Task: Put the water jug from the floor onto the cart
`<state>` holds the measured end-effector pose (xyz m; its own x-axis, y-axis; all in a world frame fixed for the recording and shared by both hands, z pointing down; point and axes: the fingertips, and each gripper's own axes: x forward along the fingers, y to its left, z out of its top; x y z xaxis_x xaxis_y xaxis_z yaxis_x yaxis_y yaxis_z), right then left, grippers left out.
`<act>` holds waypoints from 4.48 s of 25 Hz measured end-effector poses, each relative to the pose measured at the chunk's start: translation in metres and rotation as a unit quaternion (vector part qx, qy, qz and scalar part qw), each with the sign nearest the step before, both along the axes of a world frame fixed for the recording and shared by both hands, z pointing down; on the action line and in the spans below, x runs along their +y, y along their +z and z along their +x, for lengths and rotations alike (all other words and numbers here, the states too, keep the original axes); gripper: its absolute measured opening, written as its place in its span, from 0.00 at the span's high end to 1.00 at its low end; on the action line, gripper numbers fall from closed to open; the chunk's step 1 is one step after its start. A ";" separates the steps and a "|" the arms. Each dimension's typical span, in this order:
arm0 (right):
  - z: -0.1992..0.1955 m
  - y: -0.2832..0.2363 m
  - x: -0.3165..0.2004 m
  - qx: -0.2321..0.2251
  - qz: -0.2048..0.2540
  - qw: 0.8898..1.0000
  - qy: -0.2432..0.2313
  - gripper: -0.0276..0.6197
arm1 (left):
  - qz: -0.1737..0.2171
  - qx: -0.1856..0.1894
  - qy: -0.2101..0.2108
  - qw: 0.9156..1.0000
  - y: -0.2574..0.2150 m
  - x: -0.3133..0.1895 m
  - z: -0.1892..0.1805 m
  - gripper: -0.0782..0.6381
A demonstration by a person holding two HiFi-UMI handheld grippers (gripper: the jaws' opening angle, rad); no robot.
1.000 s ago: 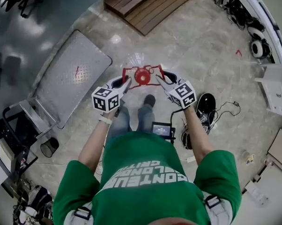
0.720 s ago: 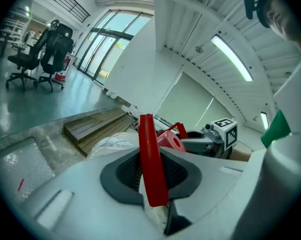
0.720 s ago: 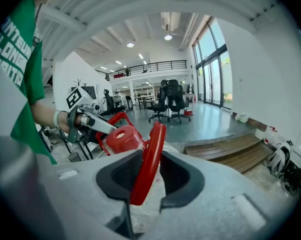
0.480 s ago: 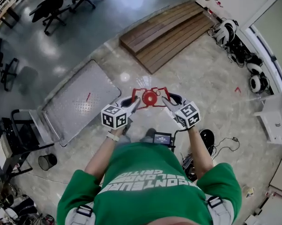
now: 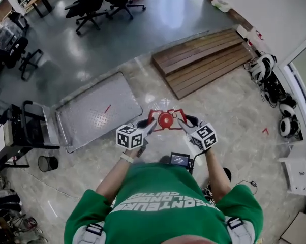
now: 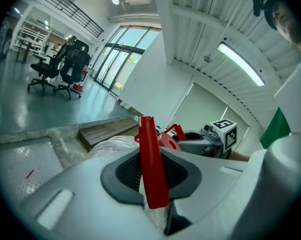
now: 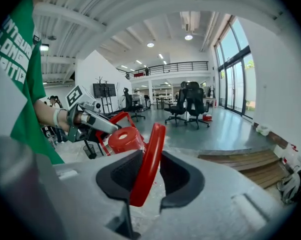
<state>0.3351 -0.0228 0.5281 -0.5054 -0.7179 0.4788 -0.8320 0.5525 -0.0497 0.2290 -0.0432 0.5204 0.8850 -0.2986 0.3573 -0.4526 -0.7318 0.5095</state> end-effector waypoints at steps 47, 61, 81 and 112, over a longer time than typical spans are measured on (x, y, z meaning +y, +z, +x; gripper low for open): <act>-0.383 0.009 -0.126 0.002 -0.013 0.982 -0.186 0.80 | -0.008 0.032 -0.194 0.980 0.002 -0.086 -0.375 0.79; -0.450 0.017 -0.151 0.003 -0.031 0.965 -0.262 0.80 | -0.024 0.040 -0.267 0.963 0.012 -0.097 -0.434 0.79; -0.511 0.017 -0.277 0.001 -0.031 0.942 -0.335 0.80 | -0.029 0.032 -0.324 0.945 0.013 -0.211 -0.488 0.79; -0.493 0.040 -0.406 -0.013 -0.071 0.923 -0.379 0.80 | -0.063 0.032 -0.370 0.926 0.037 -0.332 -0.467 0.79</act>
